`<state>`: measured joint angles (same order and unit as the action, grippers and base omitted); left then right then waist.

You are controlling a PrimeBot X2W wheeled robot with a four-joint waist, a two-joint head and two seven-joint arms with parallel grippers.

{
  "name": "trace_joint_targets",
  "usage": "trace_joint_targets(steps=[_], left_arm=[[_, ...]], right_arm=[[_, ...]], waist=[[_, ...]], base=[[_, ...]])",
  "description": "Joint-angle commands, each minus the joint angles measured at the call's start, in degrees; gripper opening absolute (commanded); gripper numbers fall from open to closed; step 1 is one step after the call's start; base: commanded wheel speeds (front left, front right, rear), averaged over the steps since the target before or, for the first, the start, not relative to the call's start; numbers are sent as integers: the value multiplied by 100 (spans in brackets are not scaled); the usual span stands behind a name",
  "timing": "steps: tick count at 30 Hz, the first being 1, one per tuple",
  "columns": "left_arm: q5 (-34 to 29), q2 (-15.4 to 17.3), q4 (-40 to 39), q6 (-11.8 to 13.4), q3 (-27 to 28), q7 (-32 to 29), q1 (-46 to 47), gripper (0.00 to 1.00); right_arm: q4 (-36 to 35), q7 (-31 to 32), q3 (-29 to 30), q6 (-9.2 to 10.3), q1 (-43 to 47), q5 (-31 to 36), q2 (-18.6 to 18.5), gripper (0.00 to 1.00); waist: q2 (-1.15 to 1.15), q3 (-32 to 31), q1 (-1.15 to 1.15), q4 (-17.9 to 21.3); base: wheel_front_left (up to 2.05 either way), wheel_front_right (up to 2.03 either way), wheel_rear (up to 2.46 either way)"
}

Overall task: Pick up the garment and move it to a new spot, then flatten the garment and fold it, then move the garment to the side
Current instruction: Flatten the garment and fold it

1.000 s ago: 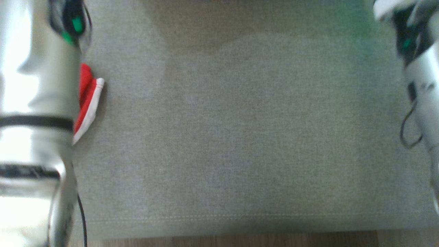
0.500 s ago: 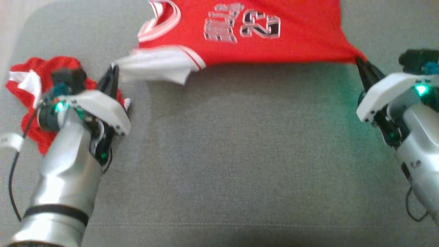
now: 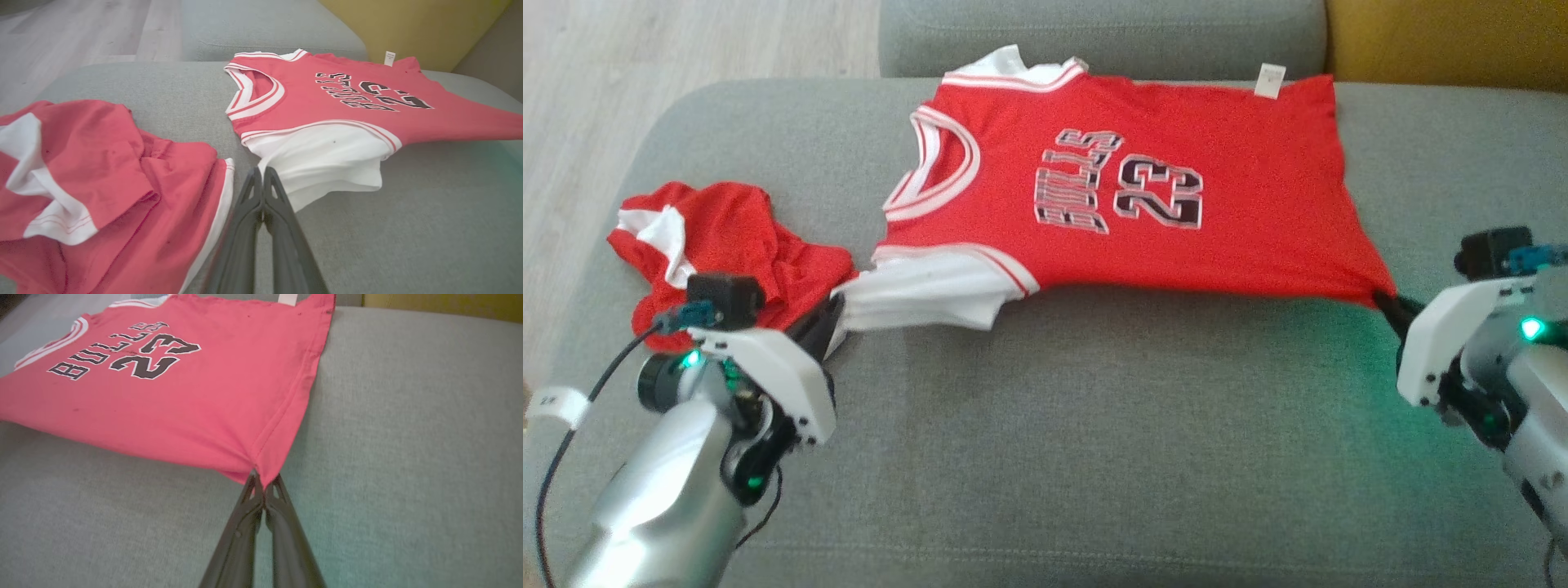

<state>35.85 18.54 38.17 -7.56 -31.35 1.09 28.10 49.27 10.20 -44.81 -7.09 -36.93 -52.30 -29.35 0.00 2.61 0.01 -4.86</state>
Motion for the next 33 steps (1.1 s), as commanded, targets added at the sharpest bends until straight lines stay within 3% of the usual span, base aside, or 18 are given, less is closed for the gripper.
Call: trace_joint_targets(steps=[1, 21, 33], left_arm=[[152, 363, -313, 9, 158, -95, 154, 0], [1458, 1489, -2280, 34, 74, -1262, -1072, 0], [1953, 2144, -3438, 145, 120, -1951, -1810, 0]], right_arm=[[-197, 88, -98, -40, 99, -111, -220, 0], [-1670, 1332, -1035, -40, 830, -1280, -1448, 0], [-2347, 2105, -1116, -40, 1167, -1817, -1971, 0]], waist=[[0, -55, -1, 4], [0, -426, -1, 71], [0, -553, -1, 150]], base=[[0, 0, 0], [0, 0, 0], [0, 0, 0]])
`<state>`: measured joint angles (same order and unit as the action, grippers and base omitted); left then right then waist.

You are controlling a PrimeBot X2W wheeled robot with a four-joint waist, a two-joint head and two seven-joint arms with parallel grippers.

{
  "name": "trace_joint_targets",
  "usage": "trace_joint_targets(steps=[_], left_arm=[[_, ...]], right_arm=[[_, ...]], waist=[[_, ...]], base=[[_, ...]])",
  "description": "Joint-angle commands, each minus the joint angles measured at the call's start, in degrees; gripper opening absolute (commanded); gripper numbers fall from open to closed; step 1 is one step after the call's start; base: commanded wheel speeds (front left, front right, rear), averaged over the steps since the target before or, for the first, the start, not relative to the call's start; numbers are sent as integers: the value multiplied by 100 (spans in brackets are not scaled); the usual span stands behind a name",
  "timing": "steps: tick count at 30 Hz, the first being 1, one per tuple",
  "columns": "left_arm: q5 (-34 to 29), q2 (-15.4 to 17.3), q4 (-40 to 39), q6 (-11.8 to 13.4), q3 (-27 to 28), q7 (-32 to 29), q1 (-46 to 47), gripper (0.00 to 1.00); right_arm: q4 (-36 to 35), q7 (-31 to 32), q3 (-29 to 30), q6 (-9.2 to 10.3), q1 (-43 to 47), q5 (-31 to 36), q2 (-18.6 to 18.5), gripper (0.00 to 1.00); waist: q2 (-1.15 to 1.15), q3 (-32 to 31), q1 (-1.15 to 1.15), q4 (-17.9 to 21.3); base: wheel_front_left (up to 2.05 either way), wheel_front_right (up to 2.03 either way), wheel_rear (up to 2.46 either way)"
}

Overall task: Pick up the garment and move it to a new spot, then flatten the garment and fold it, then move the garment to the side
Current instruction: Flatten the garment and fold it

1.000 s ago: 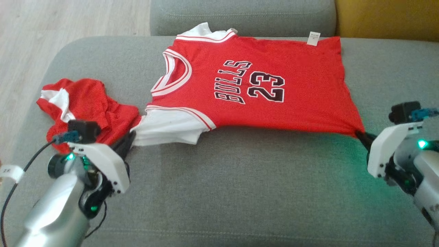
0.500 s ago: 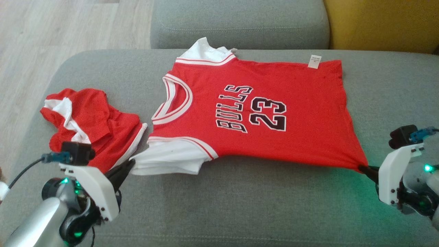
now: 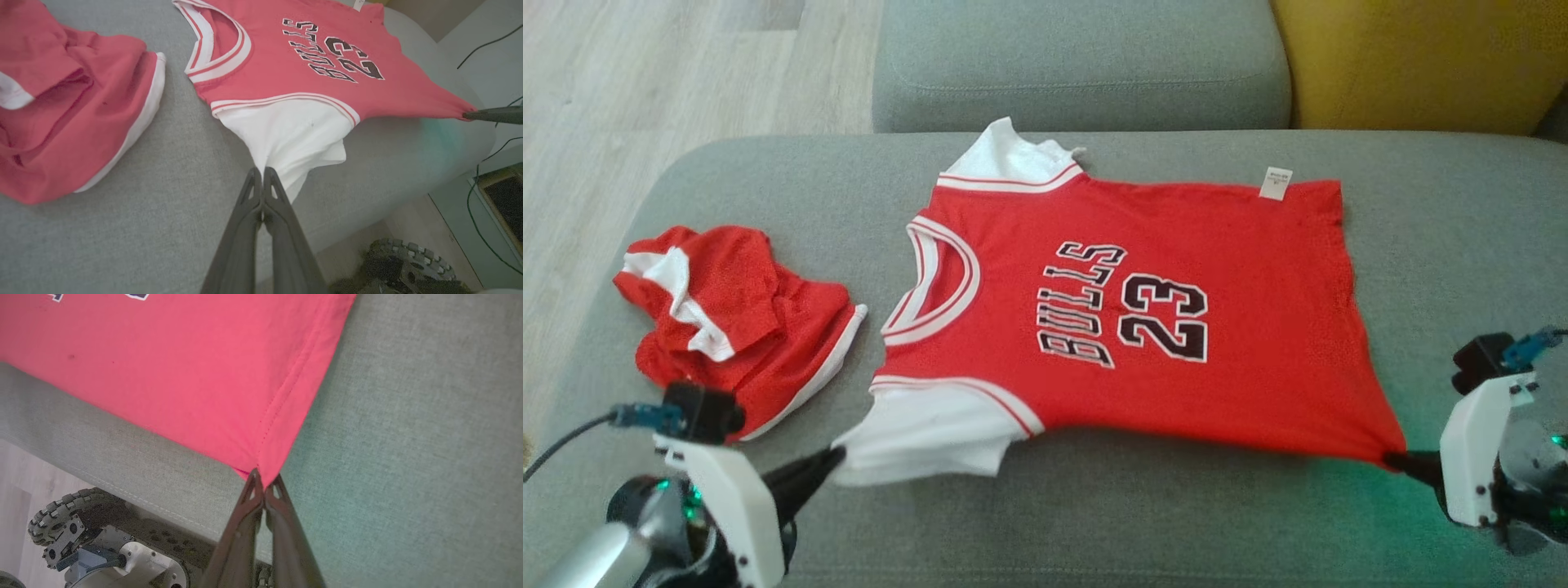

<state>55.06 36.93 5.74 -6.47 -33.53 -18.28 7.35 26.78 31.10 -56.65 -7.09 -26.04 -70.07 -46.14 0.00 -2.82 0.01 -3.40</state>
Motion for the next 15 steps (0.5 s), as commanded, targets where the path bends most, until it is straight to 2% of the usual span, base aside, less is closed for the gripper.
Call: trace_joint_targets(steps=[1, 7, 15], left_arm=[[90, 386, -326, 32, 328, -106, 191, 0], [240, 742, -960, 108, 434, -279, -39, 0], [107, 688, -1136, 241, 488, -323, 322, 0]], right_arm=[[-156, 89, 74, -40, 128, -103, -327, 0], [-444, 551, 171, -40, 264, -337, -504, 0], [-552, 767, 412, -40, -60, -200, -369, 0]], waist=[[0, -20, -1, 8], [0, -1, -1, 61], [0, 199, -1, 160]], base=[[0, 0, 0], [0, 0, 0], [0, 0, 0]])
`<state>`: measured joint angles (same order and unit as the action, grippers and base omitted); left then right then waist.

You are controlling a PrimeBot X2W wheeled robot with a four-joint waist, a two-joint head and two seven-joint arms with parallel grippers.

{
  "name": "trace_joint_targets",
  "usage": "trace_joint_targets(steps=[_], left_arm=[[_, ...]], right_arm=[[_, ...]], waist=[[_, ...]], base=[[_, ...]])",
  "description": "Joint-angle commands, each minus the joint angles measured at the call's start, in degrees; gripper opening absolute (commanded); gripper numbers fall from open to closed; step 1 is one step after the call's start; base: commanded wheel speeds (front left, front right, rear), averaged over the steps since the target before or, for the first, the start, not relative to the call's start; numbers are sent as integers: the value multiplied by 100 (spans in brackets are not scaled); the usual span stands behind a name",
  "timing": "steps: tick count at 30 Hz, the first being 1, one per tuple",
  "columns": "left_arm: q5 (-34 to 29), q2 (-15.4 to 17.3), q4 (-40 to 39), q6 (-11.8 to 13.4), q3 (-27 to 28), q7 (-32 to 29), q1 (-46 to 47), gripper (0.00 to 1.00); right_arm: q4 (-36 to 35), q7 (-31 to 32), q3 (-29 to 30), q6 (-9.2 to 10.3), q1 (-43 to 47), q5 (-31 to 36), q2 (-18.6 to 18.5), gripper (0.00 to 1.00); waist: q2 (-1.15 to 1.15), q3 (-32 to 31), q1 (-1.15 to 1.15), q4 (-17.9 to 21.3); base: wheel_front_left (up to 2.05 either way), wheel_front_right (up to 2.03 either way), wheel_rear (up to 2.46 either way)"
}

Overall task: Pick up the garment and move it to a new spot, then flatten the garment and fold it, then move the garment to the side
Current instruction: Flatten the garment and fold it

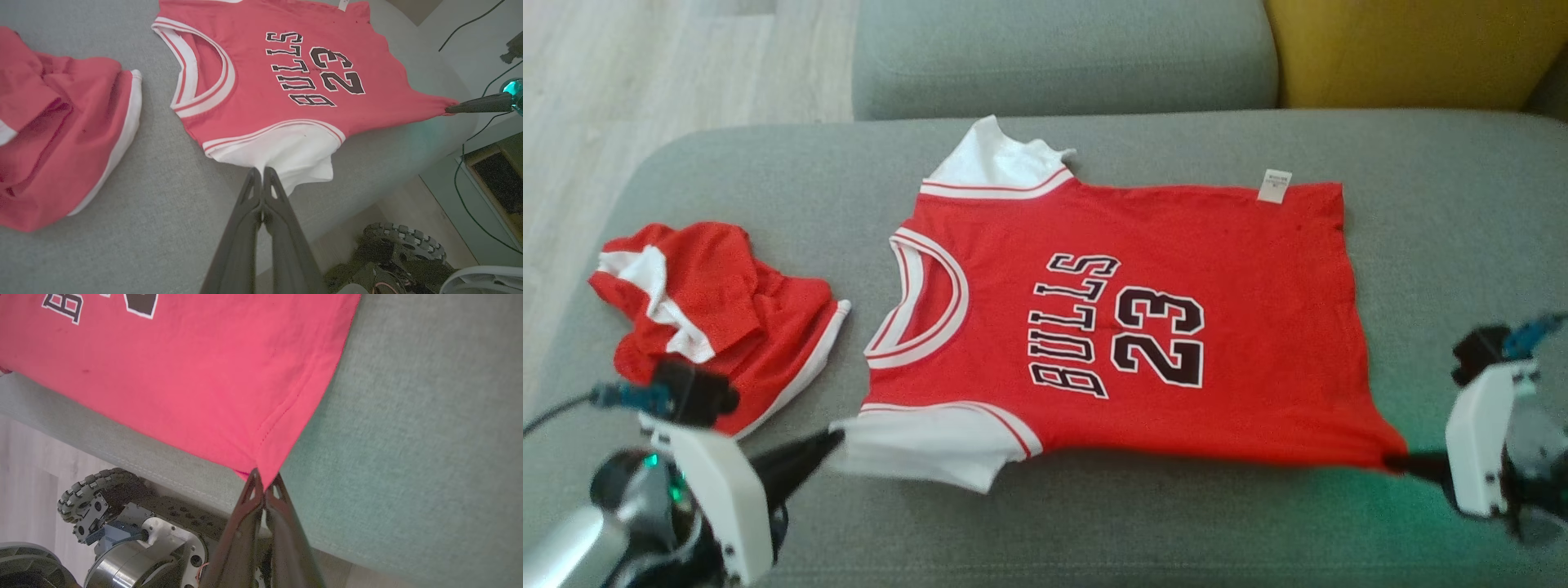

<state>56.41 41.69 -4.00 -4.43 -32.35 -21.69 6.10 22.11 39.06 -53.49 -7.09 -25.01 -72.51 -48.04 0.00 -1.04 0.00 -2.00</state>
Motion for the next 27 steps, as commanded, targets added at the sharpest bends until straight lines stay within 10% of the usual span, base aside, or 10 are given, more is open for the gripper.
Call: trace_joint_targets(steps=[1, 27], left_arm=[[-63, 200, -141, 53, 370, -1, 531, 0], [-823, -1004, 2076, -41, 131, 97, 3400, 0]], right_arm=[[-64, 19, 121, -40, -239, 98, -152, 0], [865, -61, 559, -40, -1841, 954, 949, 0]], waist=[[0, 60, 0, 37], [0, 1484, 0, 380]], base=[[0, 0, 0], [0, 0, 0]])
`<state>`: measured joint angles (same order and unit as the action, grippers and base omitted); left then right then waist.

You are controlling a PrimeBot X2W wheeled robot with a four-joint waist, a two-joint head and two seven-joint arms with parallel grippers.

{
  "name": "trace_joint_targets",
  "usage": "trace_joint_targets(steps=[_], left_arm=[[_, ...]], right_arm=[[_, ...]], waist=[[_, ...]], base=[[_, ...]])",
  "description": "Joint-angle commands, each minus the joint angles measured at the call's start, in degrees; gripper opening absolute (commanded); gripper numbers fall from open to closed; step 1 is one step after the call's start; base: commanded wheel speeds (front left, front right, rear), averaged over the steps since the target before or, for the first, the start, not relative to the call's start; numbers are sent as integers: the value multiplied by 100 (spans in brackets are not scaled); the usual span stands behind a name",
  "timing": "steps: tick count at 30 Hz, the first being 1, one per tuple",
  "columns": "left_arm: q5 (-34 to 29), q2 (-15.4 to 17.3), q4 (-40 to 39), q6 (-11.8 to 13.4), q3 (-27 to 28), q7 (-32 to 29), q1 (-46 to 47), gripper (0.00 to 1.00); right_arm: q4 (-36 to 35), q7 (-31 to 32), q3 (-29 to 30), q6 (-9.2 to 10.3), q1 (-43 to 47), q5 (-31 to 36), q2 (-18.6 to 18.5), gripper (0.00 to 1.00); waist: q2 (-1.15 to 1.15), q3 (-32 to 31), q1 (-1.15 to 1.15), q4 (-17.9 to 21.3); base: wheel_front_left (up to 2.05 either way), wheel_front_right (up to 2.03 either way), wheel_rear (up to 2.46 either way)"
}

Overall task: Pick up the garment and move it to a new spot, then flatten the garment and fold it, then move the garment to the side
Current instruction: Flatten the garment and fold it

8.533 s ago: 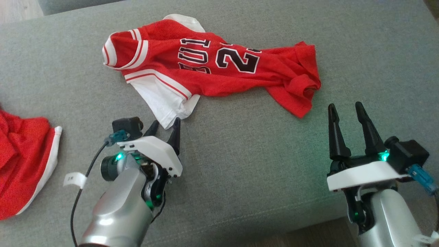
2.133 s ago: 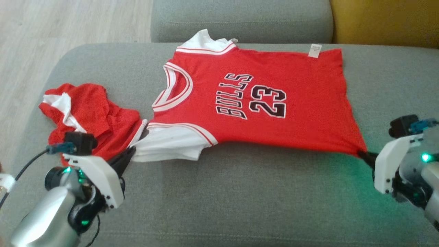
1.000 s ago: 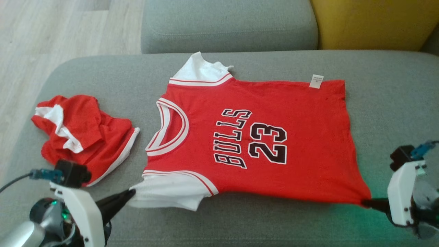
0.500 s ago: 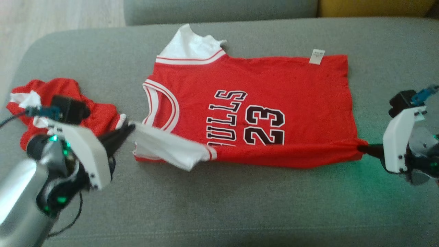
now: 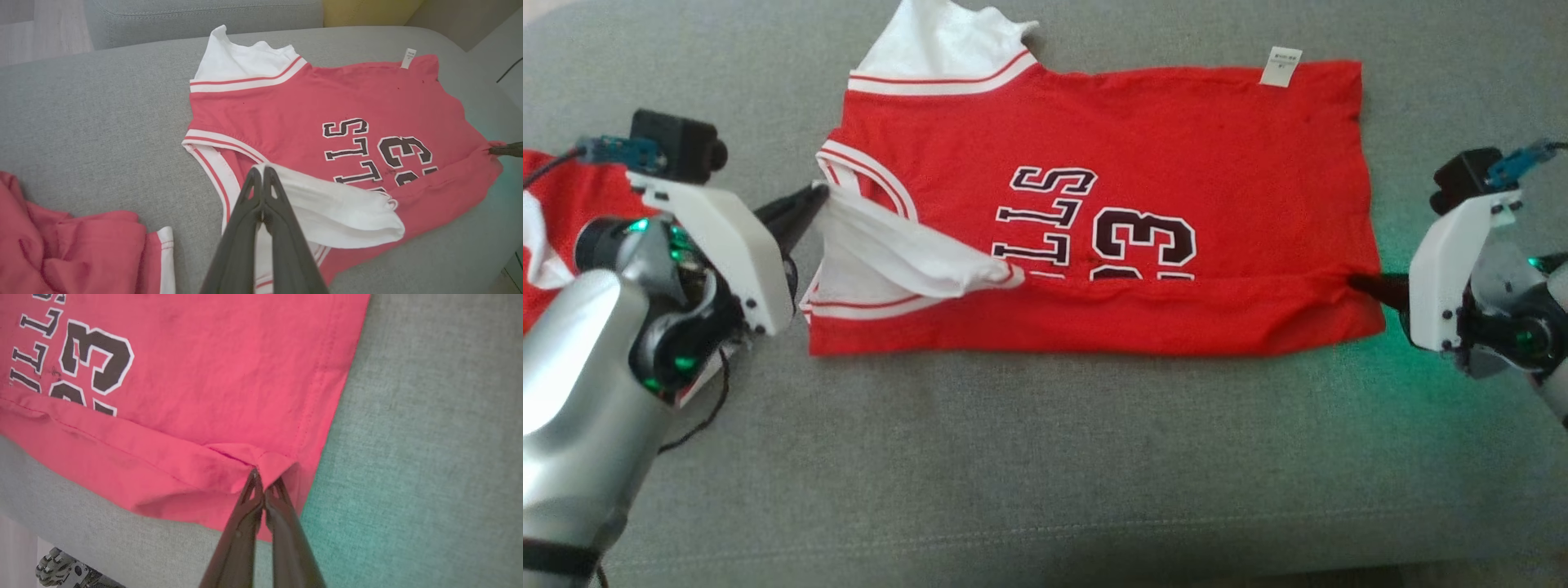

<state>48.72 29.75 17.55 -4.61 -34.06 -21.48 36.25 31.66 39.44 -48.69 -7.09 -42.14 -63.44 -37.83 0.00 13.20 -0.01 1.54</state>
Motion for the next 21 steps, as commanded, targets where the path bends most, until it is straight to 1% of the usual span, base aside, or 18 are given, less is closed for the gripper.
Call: trace_joint_targets(steps=[1, 5, 6, 7, 8, 10, 12, 15, 16, 17, 18, 21], left_arm=[[-74, 163, 11, -23, 305, 117, 437, 0], [-137, 62, 320, -38, 297, 289, 584, 0], [-151, 28, 396, -24, 309, 355, 612, 8], [-177, -8, 474, 6, 318, 427, 640, 49], [-212, -46, 549, 33, 320, 507, 668, 100], [-256, -139, 703, 88, 342, 694, 708, 100], [-366, -224, 808, 165, 415, 1090, 782, 100], [-337, -463, 1009, 294, 636, 1740, 817, 100], [-337, -463, 1009, 294, 636, 1740, 817, 100], [-354, -584, 1162, 351, 721, 2126, 792, 100], [-354, -584, 1162, 351, 721, 2126, 792, 100], [-305, -796, 1346, 389, 837, 2627, 695, 100]], right_arm=[[-82, -144, 72, -40, -154, 51, -61, 0], [-43, -294, 35, -40, -236, 47, -40, 0], [-33, -372, 24, -40, -264, 79, -39, 9], [-28, -490, 15, -40, -291, 122, -36, 76], [0, -599, 19, -40, -306, 136, -23, 100], [51, -820, 56, -40, -322, 86, 37, 100], [49, -1038, 67, -40, -322, 35, 74, 100], [88, -1155, -12, -40, -191, -64, 56, 100], [88, -1155, -12, -40, -191, -64, 56, 100], [114, -1254, -78, -40, -103, -73, 16, 100], [114, -1254, -78, -40, -103, -73, 16, 100], [162, -1567, -61, -40, 9, -126, 12, 100]], waist=[[0, 83, 1, 28], [0, 147, 1, 35], [0, 160, 1, 35], [0, 171, 1, 33], [0, 178, 1, 31], [0, 175, 1, 27], [0, 174, 1, 15], [0, 109, 1, -24], [0, 109, 1, -24], [0, 25, 1, -46], [0, 25, 1, -46], [0, -123, 1, -71]], base=[[0, 0, 0], [0, 0, 0], [0, 0, 0], [0, 0, 0], [0, 0, 0], [0, 0, 0], [0, 0, 0], [0, 0, 0], [0, 0, 0], [0, 0, 0], [0, 0, 0], [0, 0, 0]])
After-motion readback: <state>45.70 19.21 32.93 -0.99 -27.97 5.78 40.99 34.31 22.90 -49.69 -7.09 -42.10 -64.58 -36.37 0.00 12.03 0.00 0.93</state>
